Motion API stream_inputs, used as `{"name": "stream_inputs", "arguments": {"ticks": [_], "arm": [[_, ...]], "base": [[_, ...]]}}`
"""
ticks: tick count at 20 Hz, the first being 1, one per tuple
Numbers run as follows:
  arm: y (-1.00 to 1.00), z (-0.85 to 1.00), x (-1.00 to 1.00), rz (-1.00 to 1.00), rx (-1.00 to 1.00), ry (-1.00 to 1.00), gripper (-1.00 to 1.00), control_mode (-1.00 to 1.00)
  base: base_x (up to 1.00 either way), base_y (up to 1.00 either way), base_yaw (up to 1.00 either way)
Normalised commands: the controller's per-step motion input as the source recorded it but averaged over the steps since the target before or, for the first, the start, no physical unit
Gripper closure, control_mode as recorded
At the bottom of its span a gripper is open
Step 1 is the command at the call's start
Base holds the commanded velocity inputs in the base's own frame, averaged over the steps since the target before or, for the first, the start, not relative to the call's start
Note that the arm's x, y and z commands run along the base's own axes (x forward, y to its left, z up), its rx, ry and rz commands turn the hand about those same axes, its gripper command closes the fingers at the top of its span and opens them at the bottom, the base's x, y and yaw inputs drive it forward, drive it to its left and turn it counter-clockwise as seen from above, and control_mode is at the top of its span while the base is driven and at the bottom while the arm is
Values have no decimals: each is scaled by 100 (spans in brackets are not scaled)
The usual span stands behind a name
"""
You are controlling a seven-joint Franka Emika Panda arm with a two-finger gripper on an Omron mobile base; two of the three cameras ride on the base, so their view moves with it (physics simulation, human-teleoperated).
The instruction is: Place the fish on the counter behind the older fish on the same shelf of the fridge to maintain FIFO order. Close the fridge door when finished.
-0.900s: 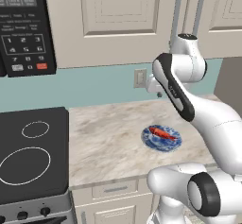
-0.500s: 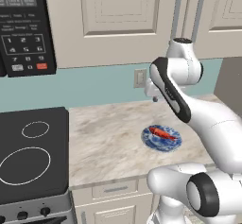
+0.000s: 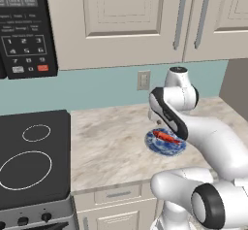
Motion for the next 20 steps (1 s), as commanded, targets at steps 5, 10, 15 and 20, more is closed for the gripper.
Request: {"name": "stream_inputs", "arguments": {"ticks": [5,10,15,20], "arm": [[-68,-53,6,7,1,1,-100,-100],[-34,-37,31,9,0,4,-100,-100],[-1,-50,54,8,0,0,-100,-100],[0,-47,42,5,0,2,-100,-100]], "base": [[0,0,0],[0,0,0],[0,0,0],[0,0,0]]}}
